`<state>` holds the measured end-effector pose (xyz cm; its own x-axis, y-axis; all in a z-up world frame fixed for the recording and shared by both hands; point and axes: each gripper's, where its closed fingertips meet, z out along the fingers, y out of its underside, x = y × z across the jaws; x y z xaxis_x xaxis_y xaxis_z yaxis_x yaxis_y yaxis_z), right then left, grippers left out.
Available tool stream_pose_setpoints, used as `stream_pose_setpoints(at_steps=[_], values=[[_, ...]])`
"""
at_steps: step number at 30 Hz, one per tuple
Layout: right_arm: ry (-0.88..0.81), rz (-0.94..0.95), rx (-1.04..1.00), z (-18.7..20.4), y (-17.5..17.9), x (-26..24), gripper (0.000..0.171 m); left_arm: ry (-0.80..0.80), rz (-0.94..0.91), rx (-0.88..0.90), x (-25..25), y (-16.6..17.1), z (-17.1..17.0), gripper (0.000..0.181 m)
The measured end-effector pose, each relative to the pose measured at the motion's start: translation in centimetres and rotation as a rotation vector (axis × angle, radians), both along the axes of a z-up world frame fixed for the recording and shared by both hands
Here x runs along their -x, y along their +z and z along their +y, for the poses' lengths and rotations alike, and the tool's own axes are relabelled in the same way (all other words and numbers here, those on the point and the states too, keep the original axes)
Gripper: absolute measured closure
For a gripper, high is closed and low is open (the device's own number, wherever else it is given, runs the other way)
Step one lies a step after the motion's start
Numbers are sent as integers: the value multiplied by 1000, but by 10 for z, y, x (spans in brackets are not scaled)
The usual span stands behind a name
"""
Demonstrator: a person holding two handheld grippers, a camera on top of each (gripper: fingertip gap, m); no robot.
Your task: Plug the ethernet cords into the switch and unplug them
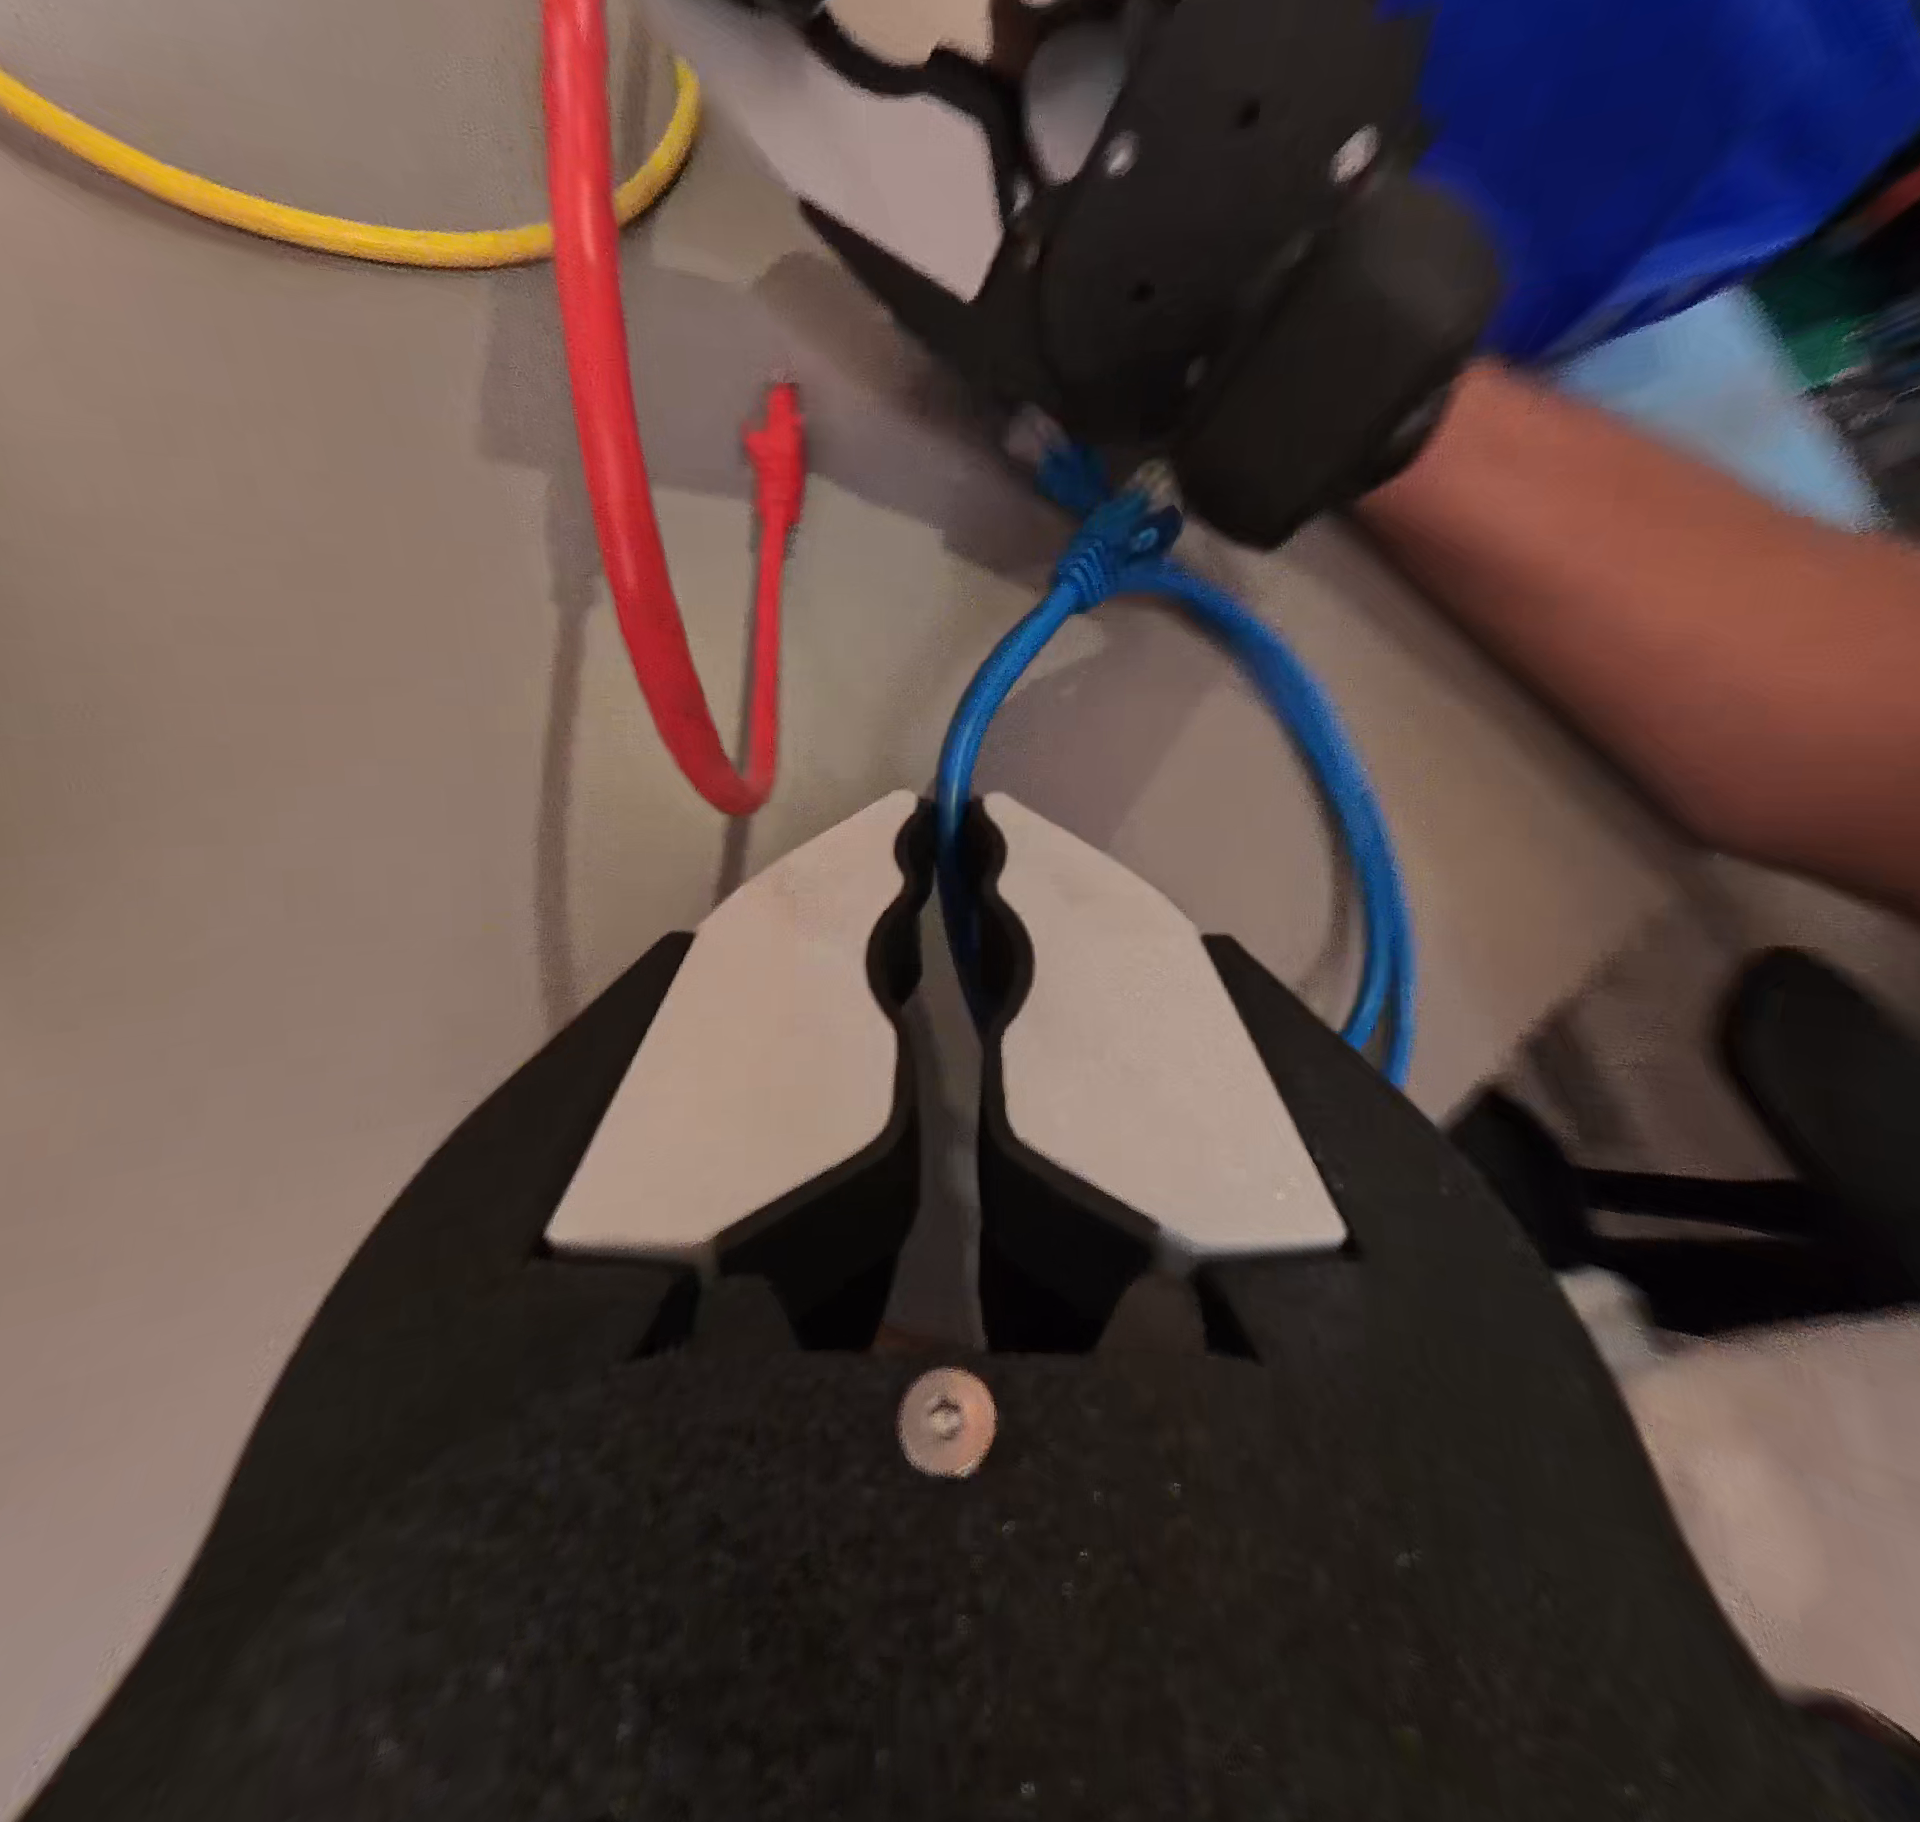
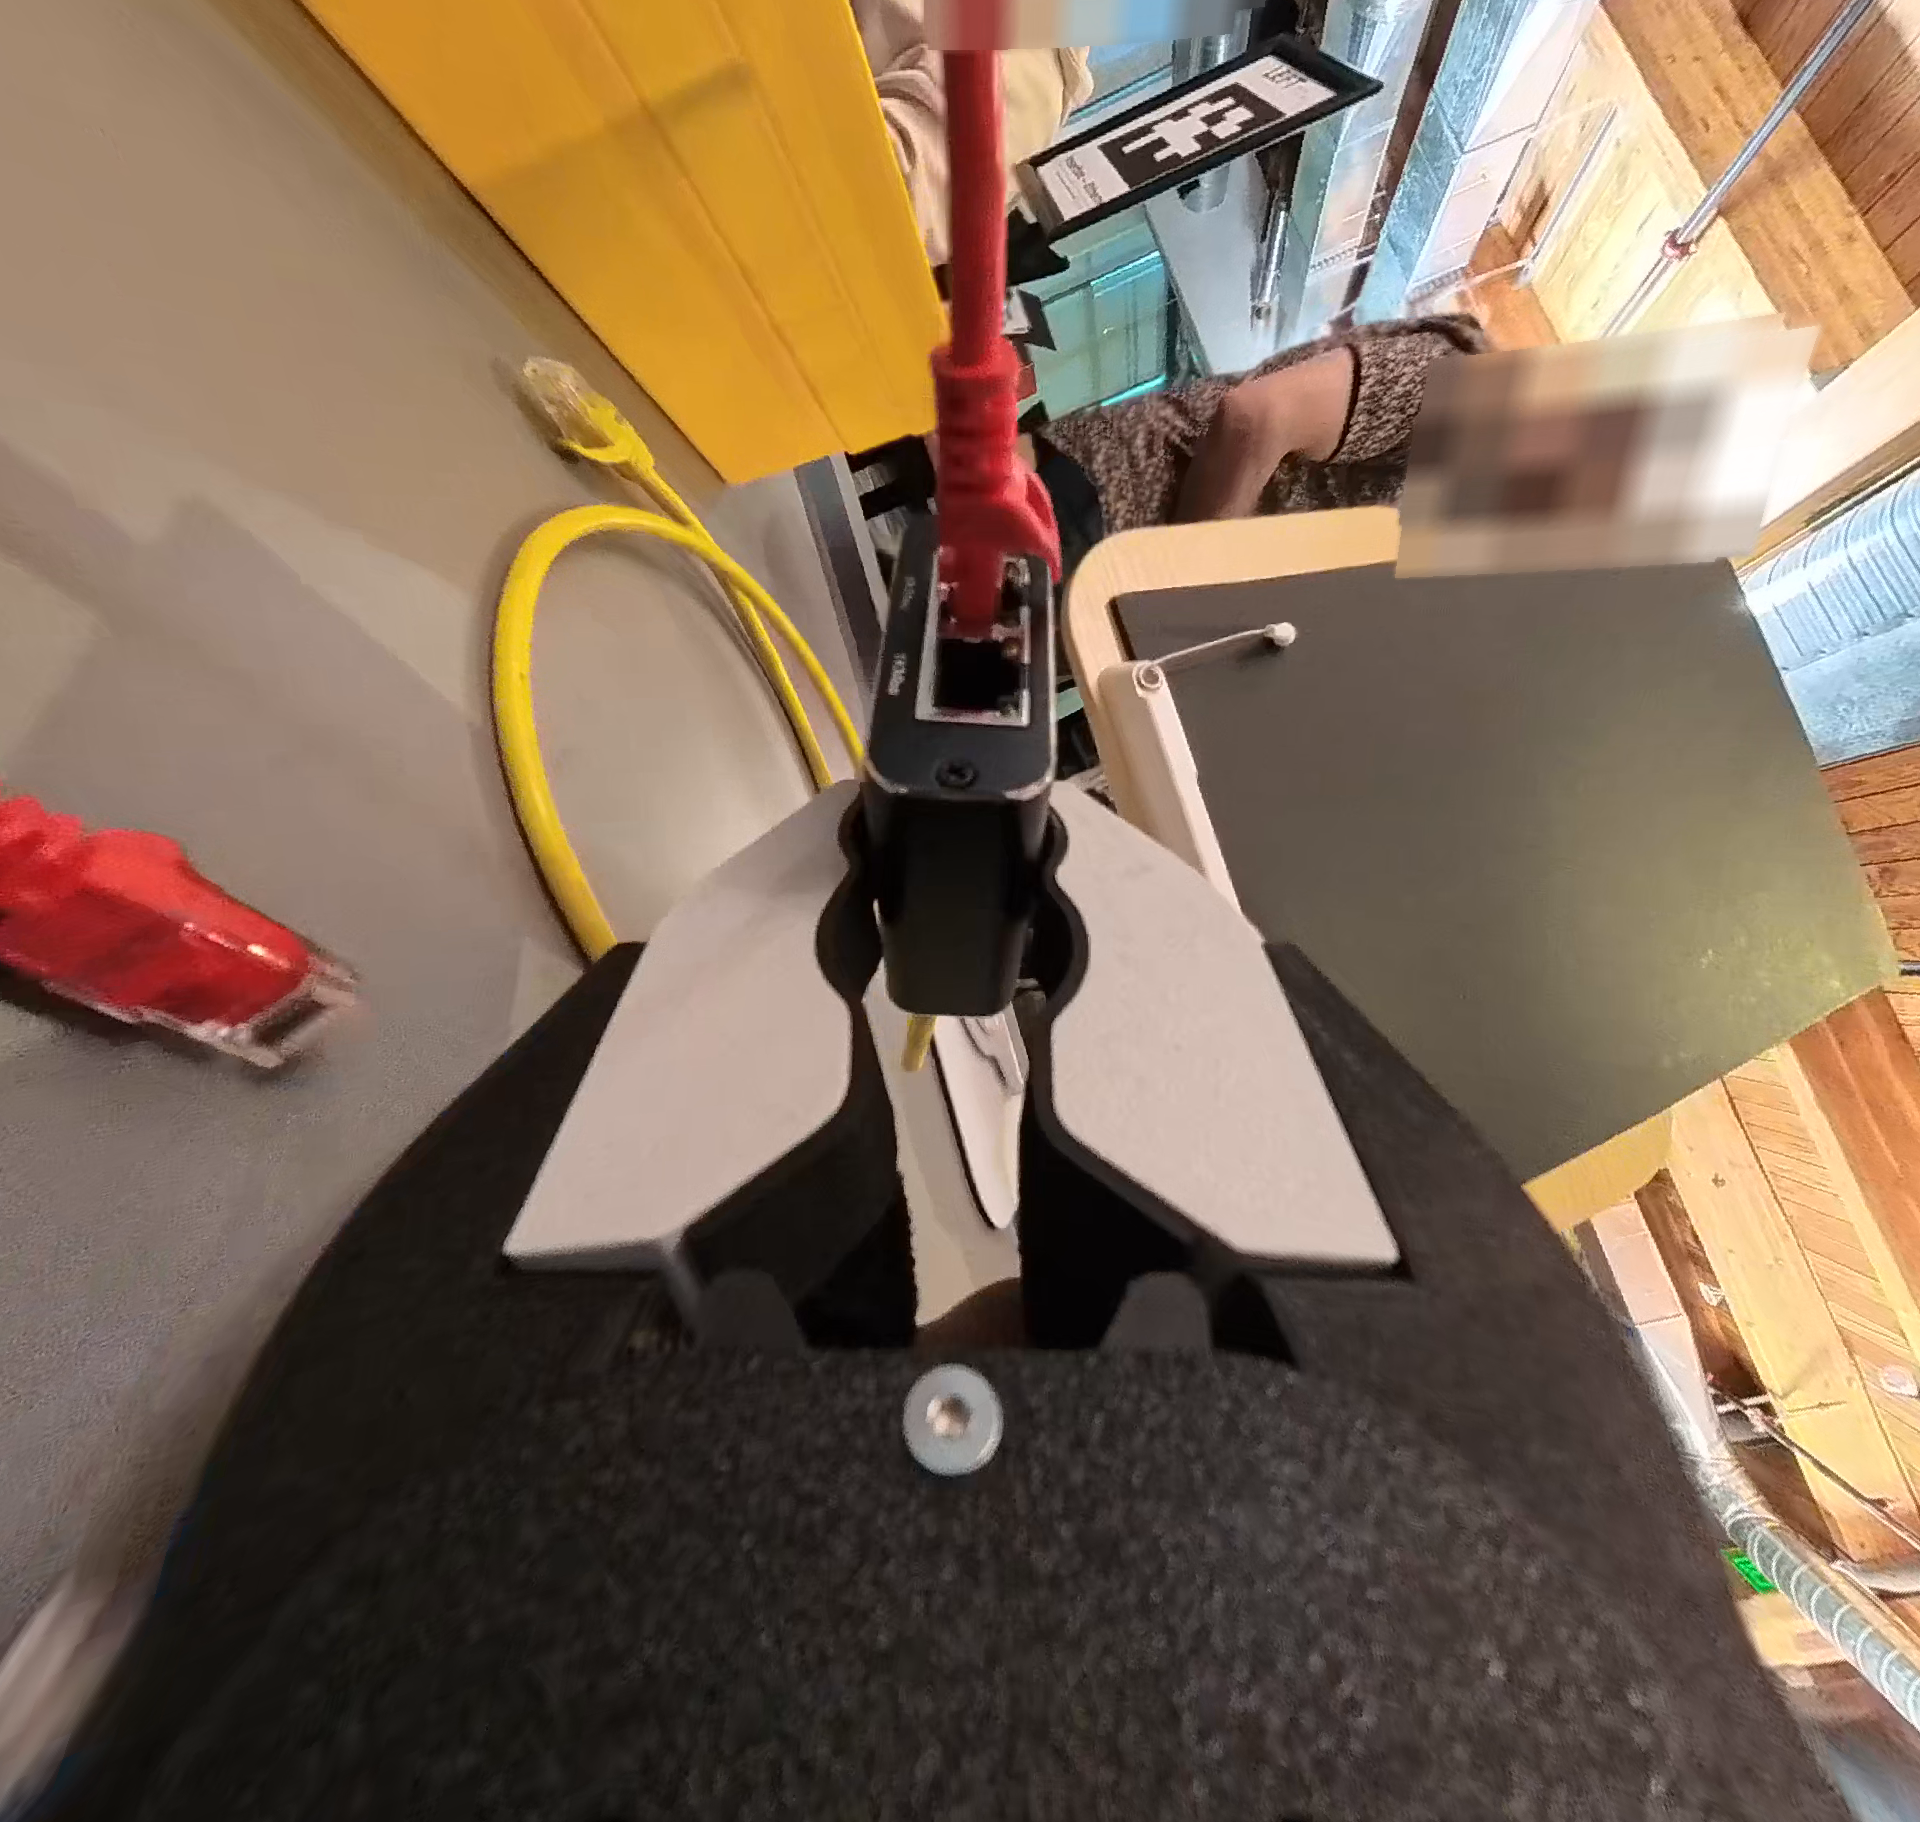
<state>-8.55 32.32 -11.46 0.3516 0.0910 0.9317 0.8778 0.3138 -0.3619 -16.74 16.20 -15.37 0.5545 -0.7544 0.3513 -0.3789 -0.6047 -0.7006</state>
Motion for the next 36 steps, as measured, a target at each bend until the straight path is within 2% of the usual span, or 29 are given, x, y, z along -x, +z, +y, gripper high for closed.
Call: stream_pose_setpoints(at_steps=[3,7,12,17,22,26,36], values=[[-2,20,-25,0,6,-4,145,6,-141,67,6,35,-6,177],[-17,75,-70,0,19,-11,145,75,-218,100,26,56,12,177],[-43,81,-100,-1,24,-18,145,177,-347,233,40,51,21,177],[-41,-26,-194,-10,31,-5,145,285,-512,401,29,50,20,177],[-50,-153,-319,-22,41,10,145,381,-559,427,23,56,34,177],[-69,-150,-333,-27,46,15,145,444,-578,434,22,56,45,177],[-56,-167,-331,-25,42,17,145,466,-600,455,26,53,50,177]])
